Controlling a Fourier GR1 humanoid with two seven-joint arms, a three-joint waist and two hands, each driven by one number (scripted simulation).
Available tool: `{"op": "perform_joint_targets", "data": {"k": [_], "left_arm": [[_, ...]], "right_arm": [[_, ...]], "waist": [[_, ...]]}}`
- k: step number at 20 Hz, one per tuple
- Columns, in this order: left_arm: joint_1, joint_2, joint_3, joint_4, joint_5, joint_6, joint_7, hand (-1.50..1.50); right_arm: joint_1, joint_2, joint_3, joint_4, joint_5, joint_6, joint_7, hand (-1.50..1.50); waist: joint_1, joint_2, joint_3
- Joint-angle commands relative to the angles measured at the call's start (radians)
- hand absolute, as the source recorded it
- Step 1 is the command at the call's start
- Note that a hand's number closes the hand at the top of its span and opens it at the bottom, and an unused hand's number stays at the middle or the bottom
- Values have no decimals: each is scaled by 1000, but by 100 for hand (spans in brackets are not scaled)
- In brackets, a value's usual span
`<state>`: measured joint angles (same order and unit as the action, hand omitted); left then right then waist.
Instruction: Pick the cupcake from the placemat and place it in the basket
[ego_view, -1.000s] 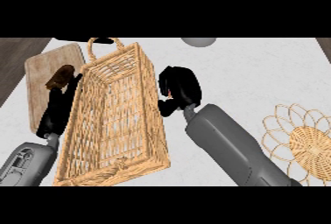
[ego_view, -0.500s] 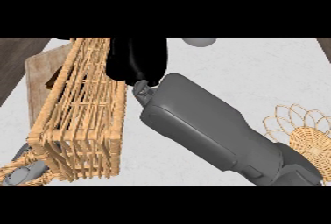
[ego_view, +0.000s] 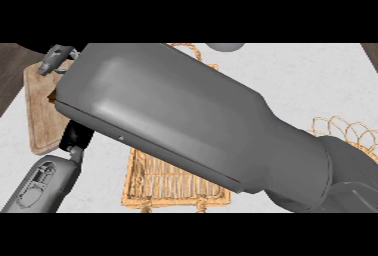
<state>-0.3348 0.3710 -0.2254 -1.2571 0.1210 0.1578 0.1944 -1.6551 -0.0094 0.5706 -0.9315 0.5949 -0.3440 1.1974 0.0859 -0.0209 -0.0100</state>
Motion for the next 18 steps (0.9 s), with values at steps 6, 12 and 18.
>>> {"op": "perform_joint_targets", "data": {"k": [6, 12, 18], "left_arm": [[35, -24, -3, -4, -14, 32, -16, 0], [43, -7, 24, -25, -4, 33, 1, 0], [67, 16, 71, -12, 9, 27, -23, 0]], "right_arm": [[-214, 9, 34, 261, -39, 298, 289, 150], [-199, 9, 39, 346, -74, 345, 266, 150], [-137, 5, 11, 303, -69, 346, 214, 150]], "waist": [[-38, 3, 2], [-67, 5, 8], [-103, 7, 11]]}}
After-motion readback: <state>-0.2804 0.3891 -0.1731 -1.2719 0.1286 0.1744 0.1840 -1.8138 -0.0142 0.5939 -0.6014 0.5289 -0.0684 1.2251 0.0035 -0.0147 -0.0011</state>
